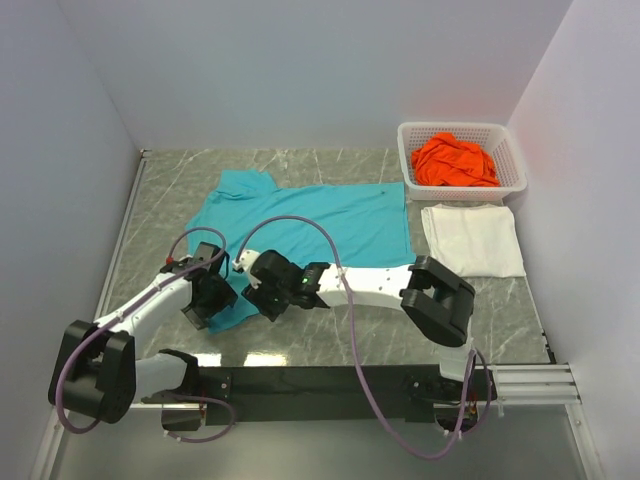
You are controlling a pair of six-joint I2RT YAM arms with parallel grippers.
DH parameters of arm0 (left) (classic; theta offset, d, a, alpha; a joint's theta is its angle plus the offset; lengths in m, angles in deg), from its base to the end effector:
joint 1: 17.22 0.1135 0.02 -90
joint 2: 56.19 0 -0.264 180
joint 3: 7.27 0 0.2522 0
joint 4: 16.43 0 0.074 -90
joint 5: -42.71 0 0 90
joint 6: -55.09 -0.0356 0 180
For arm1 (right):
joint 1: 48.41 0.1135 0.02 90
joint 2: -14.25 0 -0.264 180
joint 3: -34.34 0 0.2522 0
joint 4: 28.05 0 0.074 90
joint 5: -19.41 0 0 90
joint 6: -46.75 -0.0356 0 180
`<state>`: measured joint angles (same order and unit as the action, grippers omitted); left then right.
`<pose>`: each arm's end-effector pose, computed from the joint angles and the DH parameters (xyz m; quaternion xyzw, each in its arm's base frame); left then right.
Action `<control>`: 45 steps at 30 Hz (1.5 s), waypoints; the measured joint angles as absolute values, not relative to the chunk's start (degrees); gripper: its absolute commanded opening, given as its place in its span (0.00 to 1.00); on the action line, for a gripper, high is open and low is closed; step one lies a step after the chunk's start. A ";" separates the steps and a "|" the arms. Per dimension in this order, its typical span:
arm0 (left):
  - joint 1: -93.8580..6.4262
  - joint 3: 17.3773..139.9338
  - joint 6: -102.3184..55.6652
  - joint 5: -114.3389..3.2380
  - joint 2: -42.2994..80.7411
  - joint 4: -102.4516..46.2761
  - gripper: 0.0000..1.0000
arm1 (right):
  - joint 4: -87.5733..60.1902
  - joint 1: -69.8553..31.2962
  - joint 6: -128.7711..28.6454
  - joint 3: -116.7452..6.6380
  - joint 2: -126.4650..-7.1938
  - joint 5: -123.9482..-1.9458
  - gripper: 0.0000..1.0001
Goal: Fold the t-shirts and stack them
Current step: Fold the tshirt
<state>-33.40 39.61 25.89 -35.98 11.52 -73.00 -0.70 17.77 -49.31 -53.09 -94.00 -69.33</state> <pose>0.1742 -0.0433 0.1618 -0.3855 0.9110 0.0087 0.1464 0.1655 0.3768 0.1929 -0.4713 0.8065 0.2187 0.2823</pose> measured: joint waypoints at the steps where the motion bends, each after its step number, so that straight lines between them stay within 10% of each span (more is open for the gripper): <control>1: -33.45 39.61 25.93 -35.78 11.78 -72.91 0.72 | -0.97 17.83 -48.83 -53.57 -94.52 -69.44 0.53; 13: -33.97 39.96 26.04 -33.84 13.02 -74.20 0.30 | -3.61 17.83 -46.10 -56.43 -100.60 -69.03 0.44; 26: -34.19 41.73 26.87 -32.44 12.43 -75.73 0.05 | -7.35 17.83 -45.84 -54.31 -101.16 -67.67 0.00; 37: -34.30 49.05 27.03 -30.49 11.06 -79.16 0.01 | -11.63 15.51 -48.24 -50.44 -99.50 -64.68 0.01; 45: -34.30 60.75 24.29 -29.29 15.01 -80.12 0.01 | -11.35 11.27 -50.97 -46.27 -88.90 -66.69 0.32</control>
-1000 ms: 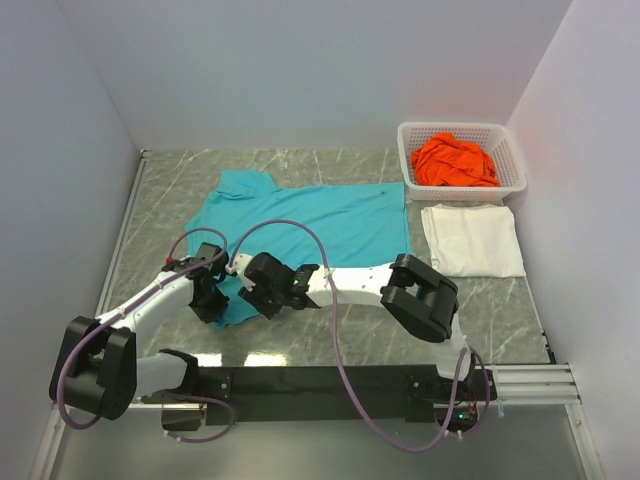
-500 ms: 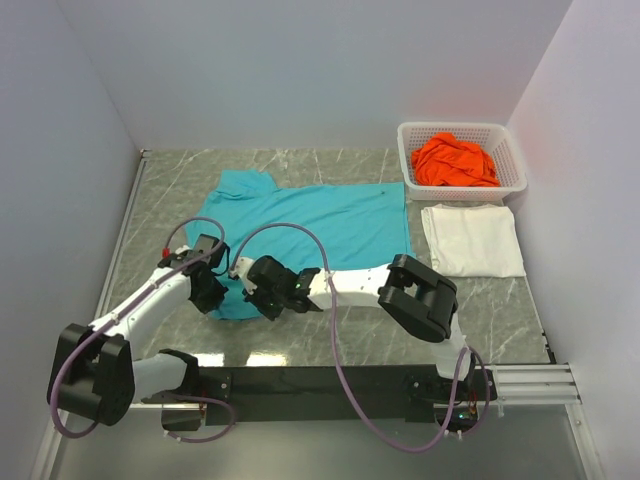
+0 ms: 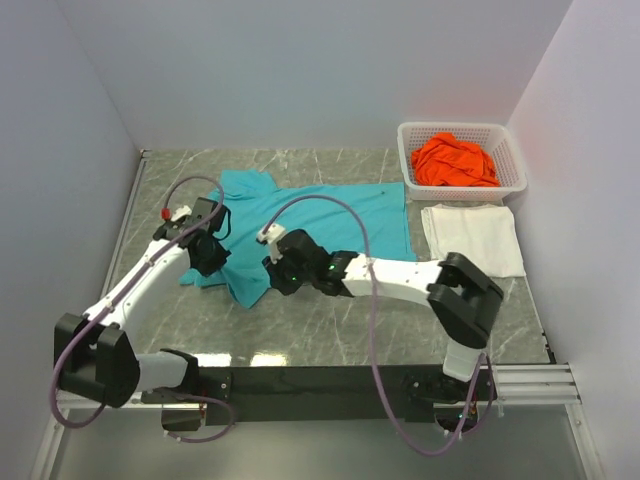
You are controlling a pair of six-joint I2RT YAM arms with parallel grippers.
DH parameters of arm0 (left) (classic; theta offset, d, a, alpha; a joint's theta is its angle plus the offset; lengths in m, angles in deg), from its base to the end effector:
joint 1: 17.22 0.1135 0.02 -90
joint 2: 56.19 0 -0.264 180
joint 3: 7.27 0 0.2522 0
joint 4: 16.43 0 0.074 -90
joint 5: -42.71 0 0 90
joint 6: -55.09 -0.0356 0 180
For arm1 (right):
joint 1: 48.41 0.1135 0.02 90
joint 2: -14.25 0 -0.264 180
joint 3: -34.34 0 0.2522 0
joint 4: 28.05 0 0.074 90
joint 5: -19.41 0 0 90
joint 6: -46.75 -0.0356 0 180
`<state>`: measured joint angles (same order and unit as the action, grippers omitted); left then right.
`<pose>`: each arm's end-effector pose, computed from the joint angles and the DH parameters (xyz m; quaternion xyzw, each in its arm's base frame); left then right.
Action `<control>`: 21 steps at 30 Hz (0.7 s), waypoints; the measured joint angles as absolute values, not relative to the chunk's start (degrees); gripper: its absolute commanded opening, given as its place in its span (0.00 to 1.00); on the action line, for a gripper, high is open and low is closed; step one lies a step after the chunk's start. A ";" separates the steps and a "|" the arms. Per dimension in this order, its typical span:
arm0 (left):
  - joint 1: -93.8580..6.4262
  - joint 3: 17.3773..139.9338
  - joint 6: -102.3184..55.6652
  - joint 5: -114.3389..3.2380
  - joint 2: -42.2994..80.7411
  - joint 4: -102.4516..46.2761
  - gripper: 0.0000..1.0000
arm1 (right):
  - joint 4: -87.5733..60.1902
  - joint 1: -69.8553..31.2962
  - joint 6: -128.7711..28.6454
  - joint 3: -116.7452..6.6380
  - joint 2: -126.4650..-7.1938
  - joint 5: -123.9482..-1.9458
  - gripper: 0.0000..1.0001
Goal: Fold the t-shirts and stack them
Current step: Fold the tshirt
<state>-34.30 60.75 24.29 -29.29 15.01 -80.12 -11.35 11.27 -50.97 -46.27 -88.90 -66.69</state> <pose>0.2222 -0.0568 0.2502 -0.3770 0.8917 -0.0018 0.2504 0.1987 0.3446 0.2046 -0.4087 0.8053 0.2633 0.3393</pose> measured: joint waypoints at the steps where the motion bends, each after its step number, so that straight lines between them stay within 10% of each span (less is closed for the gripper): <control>1: -34.30 62.28 23.70 -29.03 16.26 -80.25 0.01 | -11.68 10.77 -51.35 -45.77 -86.98 -66.99 0.42; 7: -34.30 68.94 19.64 -27.19 24.35 -78.70 0.01 | -12.09 7.71 -52.81 -41.55 -78.54 -68.44 0.66; 21: -34.30 81.97 11.27 -25.12 38.93 -73.15 0.02 | -7.68 5.11 -53.44 -33.68 -72.60 -71.67 0.68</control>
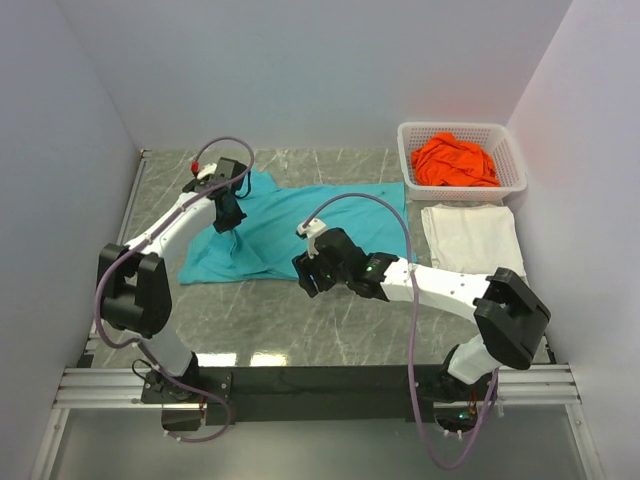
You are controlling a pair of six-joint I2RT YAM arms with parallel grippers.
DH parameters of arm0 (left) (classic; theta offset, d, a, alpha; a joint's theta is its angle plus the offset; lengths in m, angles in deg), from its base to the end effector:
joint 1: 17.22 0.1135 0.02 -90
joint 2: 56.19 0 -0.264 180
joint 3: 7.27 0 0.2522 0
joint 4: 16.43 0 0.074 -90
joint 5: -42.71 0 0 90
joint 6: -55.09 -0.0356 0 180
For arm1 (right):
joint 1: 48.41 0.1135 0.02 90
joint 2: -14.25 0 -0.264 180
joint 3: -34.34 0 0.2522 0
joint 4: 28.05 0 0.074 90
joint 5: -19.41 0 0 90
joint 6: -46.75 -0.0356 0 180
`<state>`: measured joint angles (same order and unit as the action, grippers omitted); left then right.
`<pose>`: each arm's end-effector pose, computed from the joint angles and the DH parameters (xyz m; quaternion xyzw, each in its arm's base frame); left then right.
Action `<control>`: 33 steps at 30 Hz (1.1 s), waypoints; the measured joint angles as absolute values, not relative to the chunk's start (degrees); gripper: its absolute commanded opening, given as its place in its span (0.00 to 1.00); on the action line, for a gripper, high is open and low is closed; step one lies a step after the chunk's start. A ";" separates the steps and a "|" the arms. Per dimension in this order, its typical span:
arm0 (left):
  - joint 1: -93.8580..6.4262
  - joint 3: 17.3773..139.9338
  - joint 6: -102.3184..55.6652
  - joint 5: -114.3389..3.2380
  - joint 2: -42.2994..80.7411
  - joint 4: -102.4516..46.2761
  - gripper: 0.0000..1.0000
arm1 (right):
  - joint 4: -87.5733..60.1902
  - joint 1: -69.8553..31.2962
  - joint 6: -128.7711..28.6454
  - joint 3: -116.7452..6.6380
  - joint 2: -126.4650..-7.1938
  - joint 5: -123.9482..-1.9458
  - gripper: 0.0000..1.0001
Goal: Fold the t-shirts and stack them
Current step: Fold the tshirt
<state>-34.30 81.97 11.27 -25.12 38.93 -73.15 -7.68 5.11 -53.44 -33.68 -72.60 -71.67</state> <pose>0.3324 -0.0881 0.2556 -0.2836 0.9114 0.0372 0.2959 0.1962 0.2642 0.2264 -0.3297 0.8410 0.2191 0.3688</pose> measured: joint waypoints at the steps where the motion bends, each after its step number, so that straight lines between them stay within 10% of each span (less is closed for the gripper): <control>1: -34.30 82.56 10.70 -25.14 39.45 -72.65 0.02 | -7.57 5.02 -53.47 -33.64 -72.49 -71.71 0.68; 33: -34.14 88.00 9.65 -26.43 49.83 -68.61 0.01 | -4.00 -0.73 -47.67 -36.76 -79.18 -72.19 0.50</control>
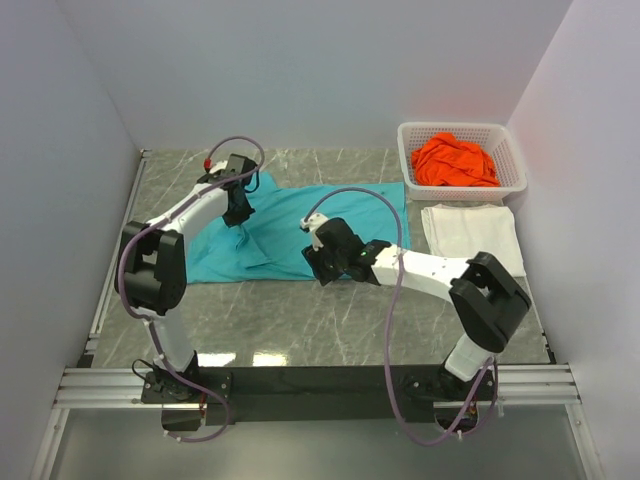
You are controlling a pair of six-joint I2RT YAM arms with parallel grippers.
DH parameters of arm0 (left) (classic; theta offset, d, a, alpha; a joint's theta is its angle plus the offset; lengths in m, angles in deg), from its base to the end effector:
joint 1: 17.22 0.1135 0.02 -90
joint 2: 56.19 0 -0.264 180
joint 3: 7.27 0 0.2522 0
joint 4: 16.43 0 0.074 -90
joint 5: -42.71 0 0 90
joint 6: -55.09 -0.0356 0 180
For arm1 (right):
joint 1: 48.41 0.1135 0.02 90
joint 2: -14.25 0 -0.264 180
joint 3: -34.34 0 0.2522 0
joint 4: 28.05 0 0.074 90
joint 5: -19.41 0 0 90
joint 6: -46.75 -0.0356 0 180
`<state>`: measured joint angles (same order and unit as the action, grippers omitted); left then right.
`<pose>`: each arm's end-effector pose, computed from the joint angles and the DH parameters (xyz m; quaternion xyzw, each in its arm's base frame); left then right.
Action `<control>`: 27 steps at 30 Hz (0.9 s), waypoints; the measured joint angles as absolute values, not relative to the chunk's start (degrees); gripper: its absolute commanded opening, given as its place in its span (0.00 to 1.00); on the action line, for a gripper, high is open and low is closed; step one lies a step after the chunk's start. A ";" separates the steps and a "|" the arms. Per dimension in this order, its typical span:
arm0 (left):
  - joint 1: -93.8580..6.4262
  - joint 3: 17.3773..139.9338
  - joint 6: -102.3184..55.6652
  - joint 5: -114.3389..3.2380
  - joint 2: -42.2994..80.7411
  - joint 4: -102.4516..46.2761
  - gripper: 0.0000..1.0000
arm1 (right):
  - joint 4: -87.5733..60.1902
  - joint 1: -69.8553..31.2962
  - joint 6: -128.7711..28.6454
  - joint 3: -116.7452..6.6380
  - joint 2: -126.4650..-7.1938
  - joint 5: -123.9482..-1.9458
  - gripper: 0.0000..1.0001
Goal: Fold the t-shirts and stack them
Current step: Fold the tshirt
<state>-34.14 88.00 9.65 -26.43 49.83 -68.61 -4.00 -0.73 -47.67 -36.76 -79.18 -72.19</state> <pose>0.3763 -0.1012 0.2247 -0.2695 0.9184 0.0336 0.2878 0.2328 0.2542 0.2019 -0.3374 0.8649 0.1515 0.3394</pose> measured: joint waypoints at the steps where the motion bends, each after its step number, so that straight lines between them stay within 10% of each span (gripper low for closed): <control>1: -34.06 88.09 9.76 -26.43 49.83 -68.63 0.01 | -4.03 -0.73 -46.95 -37.35 -80.31 -71.98 0.49; 19: -31.74 88.15 11.53 -26.62 49.83 -68.63 0.01 | -3.46 -0.81 -39.26 -45.57 -89.89 -65.22 0.37; 27: -31.13 88.15 12.29 -27.41 49.83 -68.56 0.01 | -2.82 -1.29 -38.14 -45.88 -92.09 -66.60 0.04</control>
